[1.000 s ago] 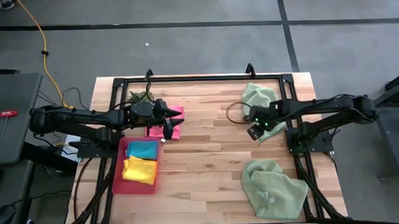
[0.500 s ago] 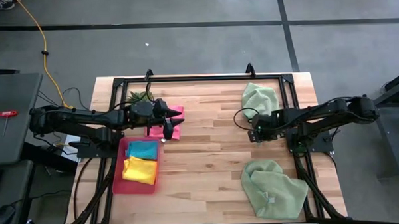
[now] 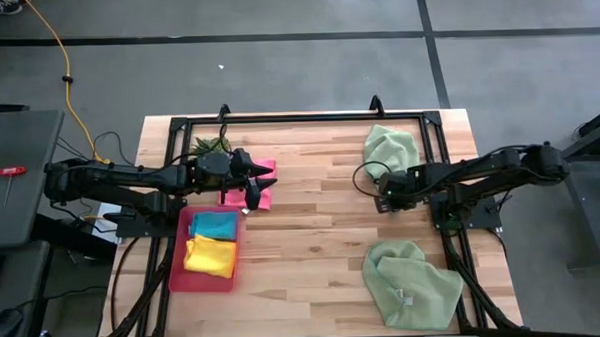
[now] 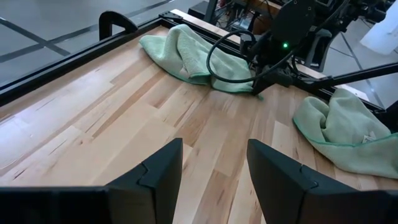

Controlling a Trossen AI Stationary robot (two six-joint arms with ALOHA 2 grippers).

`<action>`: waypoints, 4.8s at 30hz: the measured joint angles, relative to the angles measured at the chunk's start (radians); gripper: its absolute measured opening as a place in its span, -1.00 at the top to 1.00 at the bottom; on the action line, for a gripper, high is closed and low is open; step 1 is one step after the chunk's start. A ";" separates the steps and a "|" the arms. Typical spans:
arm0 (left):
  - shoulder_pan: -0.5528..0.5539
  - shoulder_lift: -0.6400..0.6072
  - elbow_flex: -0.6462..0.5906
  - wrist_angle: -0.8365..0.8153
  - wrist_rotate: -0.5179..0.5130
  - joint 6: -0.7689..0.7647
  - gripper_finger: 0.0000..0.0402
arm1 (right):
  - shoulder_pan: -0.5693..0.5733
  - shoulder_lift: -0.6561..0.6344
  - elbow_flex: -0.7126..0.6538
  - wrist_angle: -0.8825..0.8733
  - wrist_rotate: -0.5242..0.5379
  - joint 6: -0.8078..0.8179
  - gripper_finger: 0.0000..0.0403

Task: Fold microfiber towels
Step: Fold the top green microfiber towel

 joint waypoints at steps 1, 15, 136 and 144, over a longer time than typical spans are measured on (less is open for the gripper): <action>0.000 0.000 0.000 -0.001 0.000 0.000 0.16 | 0.000 0.002 0.000 -0.004 0.001 -0.011 0.87; 0.000 0.000 0.000 0.004 0.000 -0.016 0.16 | -0.021 0.005 0.188 0.277 -0.151 -0.242 0.99; -0.133 0.663 0.849 -0.340 0.433 -0.213 1.00 | -0.157 -0.312 0.208 0.433 -0.290 -0.684 0.16; -0.015 0.725 0.933 -0.146 0.417 -0.332 1.00 | -0.217 -0.459 0.208 0.295 -0.151 -0.684 0.16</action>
